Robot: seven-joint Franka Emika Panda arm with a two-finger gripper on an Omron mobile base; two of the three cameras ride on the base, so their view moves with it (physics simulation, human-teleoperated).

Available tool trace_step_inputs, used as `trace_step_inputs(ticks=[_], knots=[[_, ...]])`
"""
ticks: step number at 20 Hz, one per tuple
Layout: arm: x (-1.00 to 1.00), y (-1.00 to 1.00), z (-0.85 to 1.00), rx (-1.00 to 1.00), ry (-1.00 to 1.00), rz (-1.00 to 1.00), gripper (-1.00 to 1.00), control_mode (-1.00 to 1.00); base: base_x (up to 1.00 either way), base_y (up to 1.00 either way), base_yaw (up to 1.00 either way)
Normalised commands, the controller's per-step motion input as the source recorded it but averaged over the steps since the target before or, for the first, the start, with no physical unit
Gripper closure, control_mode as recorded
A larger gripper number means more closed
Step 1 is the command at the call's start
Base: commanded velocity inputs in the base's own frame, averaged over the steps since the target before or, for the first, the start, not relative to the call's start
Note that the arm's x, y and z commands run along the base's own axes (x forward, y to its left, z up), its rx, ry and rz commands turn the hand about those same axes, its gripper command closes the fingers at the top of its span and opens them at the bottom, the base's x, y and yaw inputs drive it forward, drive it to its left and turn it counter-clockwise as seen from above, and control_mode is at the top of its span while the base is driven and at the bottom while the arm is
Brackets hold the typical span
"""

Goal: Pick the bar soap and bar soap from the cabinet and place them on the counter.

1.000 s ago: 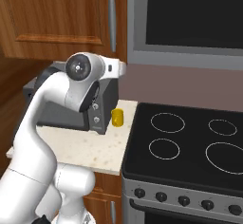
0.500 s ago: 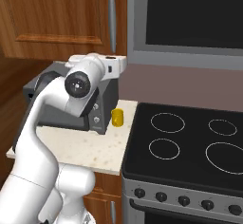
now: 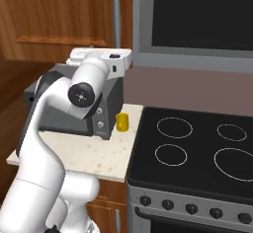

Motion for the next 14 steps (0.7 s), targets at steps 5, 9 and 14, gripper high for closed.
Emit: trace_step_inputs(ticks=[5, 9, 14], knots=[[0.10, 0.00, 0.04, 0.00, -0.02, 0.00, -1.00, -1.00, 0.00, 0.00, 0.00], [0.23, 0.00, 0.00, 0.00, 0.00, 0.00, -1.00, -1.00, 0.00, 0.00, 0.00], [0.23, 0.00, 0.00, 0.00, -0.01, 0.00, -1.00, -1.00, 0.00, 0.00, 0.00]])
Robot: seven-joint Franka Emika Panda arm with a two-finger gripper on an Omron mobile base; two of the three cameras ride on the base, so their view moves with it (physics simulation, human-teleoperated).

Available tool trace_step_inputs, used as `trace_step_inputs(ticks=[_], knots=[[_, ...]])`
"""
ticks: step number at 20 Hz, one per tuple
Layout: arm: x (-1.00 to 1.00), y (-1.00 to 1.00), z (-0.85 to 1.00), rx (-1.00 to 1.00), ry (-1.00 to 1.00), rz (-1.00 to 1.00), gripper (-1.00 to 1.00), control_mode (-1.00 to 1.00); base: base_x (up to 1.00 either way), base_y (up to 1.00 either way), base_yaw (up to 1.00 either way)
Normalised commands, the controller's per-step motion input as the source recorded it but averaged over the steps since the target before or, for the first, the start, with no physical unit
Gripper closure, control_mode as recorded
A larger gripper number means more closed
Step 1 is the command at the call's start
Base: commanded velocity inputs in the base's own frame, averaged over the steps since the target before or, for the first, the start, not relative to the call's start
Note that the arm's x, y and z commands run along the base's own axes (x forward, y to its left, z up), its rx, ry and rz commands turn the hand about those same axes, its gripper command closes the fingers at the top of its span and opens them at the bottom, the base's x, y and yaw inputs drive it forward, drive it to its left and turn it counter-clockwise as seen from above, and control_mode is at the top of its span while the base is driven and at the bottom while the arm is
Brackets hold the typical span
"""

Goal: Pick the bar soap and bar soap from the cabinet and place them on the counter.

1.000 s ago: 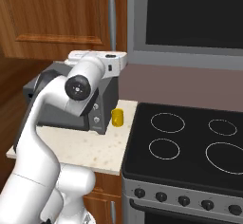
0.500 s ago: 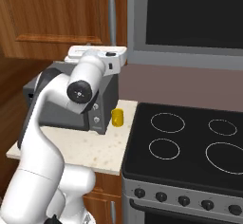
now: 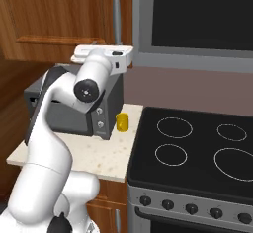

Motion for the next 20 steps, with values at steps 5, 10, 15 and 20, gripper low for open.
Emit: trace_step_inputs(ticks=[5, 10, 15, 20], knots=[[0.19, 0.00, 0.01, 0.00, -0.04, 0.00, -1.00, -1.00, 0.00, 0.00, 0.00], [0.26, 0.00, 0.00, 0.00, -0.02, 0.00, -1.00, -1.00, 0.00, 0.00, 0.00], [0.28, 0.00, 0.00, 0.00, -0.01, 0.00, -1.00, -1.00, 0.00, 0.00, 0.00], [0.28, -0.02, 0.00, -0.01, 0.00, 0.00, -1.00, -1.00, 0.00, 0.00, 0.00]])
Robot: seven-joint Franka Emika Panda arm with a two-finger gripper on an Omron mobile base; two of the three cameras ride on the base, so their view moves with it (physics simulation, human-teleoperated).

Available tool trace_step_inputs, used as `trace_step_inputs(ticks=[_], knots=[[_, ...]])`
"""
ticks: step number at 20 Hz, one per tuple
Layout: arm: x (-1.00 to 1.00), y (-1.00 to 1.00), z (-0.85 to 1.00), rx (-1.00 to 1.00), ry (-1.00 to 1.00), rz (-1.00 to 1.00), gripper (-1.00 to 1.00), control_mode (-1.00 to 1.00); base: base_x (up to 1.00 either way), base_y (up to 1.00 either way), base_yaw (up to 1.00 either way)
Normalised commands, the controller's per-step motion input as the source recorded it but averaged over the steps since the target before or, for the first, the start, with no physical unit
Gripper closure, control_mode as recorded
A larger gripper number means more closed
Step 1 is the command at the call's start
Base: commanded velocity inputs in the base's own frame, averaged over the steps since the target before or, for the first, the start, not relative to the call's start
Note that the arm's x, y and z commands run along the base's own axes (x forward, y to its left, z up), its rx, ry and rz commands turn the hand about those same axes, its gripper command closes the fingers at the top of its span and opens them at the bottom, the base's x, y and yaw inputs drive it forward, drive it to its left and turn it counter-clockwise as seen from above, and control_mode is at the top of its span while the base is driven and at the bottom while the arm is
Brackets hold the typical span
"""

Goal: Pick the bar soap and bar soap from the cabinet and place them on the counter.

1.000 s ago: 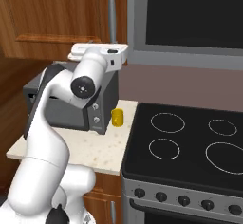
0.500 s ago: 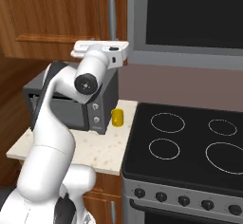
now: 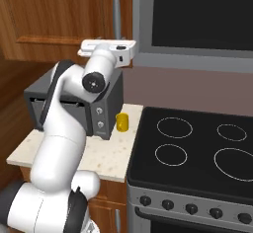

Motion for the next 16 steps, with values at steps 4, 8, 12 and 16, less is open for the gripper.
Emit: trace_step_inputs(ticks=[4, 8, 12, 16], knots=[[0.30, -0.08, 0.00, -0.02, 0.00, 0.00, -1.00, -1.00, 0.00, 0.00, 0.00], [0.30, -0.12, 0.00, -0.02, 0.00, 0.00, -1.00, -1.00, 0.00, 0.00, 0.00], [0.30, -0.09, 0.00, -0.02, 0.00, 0.00, -1.00, -1.00, 0.00, 0.00, 0.00], [0.30, -0.04, 0.00, -0.01, 0.00, 0.00, -1.00, -1.00, 0.00, 0.00, 0.00]])
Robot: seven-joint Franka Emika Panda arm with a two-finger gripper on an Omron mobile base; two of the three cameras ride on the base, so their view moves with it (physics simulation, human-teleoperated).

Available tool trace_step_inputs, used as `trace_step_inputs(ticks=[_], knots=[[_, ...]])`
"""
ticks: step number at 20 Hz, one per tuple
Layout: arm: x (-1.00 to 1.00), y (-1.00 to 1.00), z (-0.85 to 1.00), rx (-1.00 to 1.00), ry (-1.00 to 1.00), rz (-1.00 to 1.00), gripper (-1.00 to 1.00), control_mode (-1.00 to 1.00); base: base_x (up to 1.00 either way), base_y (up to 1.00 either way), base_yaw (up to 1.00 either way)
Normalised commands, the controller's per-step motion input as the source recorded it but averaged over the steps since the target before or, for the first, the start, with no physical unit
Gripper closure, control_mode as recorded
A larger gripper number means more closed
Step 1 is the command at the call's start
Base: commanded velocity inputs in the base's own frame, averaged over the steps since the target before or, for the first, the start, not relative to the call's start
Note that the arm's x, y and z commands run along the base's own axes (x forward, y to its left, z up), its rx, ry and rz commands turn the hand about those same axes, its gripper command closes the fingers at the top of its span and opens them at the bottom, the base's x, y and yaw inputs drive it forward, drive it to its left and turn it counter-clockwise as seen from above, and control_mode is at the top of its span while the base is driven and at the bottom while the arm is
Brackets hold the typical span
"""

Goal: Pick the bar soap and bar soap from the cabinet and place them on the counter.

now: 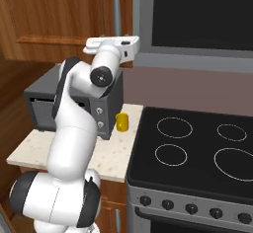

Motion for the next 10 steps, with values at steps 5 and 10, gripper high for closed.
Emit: trace_step_inputs(ticks=[5, 10], knots=[[0.24, 0.00, 0.00, 0.00, 0.00, 0.00, -1.00, -1.00, 0.00, 0.00, 0.00], [0.18, 0.02, 0.00, 0.00, 0.00, 0.00, 1.00, -1.00, 0.00, 0.00, 0.00]])
